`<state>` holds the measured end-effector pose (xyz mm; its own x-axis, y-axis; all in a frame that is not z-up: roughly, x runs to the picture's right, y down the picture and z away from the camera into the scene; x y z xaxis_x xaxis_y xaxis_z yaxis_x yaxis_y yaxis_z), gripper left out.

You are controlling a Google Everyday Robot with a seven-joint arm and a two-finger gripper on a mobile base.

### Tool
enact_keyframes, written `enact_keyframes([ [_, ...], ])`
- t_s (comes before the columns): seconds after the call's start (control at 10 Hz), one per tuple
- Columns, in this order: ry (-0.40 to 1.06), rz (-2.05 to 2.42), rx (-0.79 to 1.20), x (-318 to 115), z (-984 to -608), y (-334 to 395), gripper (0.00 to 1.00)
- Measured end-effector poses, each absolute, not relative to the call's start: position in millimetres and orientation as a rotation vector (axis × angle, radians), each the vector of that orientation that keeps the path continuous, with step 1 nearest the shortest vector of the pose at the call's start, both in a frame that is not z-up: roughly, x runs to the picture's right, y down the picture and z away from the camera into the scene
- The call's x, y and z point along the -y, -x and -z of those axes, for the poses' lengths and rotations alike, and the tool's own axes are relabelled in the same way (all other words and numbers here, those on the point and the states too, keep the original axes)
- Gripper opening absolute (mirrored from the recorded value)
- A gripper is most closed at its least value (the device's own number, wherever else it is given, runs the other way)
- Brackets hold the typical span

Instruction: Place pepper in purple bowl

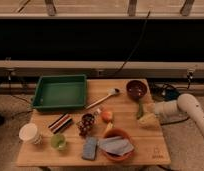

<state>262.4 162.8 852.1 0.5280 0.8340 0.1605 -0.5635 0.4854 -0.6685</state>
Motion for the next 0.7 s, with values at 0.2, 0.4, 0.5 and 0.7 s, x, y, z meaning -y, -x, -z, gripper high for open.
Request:
enact_keyframes([
  [0.2, 0.603, -0.943, 0.494, -165.1, -849.6, -258.2, 0.80],
  [0.4, 0.600, -0.972, 0.489, -164.3, -844.6, -251.8, 0.80],
  [0.5, 0.595, -0.991, 0.481, -164.0, -841.9, -249.3, 0.80],
  [0.7, 0.570, -1.025, 0.431, -162.6, -836.5, -246.8, 0.80],
])
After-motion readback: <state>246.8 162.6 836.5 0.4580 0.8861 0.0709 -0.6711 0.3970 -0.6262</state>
